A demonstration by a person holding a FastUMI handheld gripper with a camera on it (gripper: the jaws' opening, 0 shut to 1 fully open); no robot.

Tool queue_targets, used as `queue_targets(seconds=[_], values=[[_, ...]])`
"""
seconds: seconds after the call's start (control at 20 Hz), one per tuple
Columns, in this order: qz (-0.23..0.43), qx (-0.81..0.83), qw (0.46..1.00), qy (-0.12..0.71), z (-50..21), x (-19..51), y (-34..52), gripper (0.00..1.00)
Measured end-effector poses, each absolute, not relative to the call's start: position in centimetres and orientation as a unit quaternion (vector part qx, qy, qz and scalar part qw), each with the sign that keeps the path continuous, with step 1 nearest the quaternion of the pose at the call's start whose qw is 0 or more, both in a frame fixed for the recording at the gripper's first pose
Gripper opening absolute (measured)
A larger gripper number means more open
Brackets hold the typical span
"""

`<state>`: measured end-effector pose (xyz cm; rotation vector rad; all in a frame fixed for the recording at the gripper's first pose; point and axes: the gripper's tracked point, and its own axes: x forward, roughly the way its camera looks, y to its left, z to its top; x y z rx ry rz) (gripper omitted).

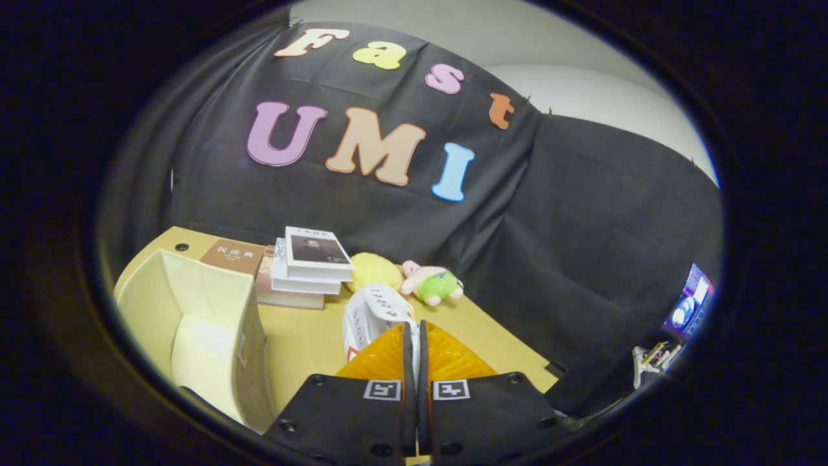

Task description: Open the storage box then place both shoes into the box .Put the left shoe in first, then the right shoe, with the right side of both shoes facing outward in a uniform manner.

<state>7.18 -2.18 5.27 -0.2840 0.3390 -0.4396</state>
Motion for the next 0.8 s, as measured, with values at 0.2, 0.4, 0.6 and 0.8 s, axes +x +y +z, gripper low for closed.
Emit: queue_targets(seconds=[0.2,0.4,0.6,0.8], values=[[-0.189,-0.145,0.961,0.139,9.3,6.5,2.1,0.04],[-0.145,-0.126,0.974,0.120,11.3,6.3,7.1,0.04],[-0.103,-0.122,0.981,0.111,11.6,6.1,12.2,0.04],[-0.060,-0.098,0.984,0.136,9.3,6.6,17.0,0.04]])
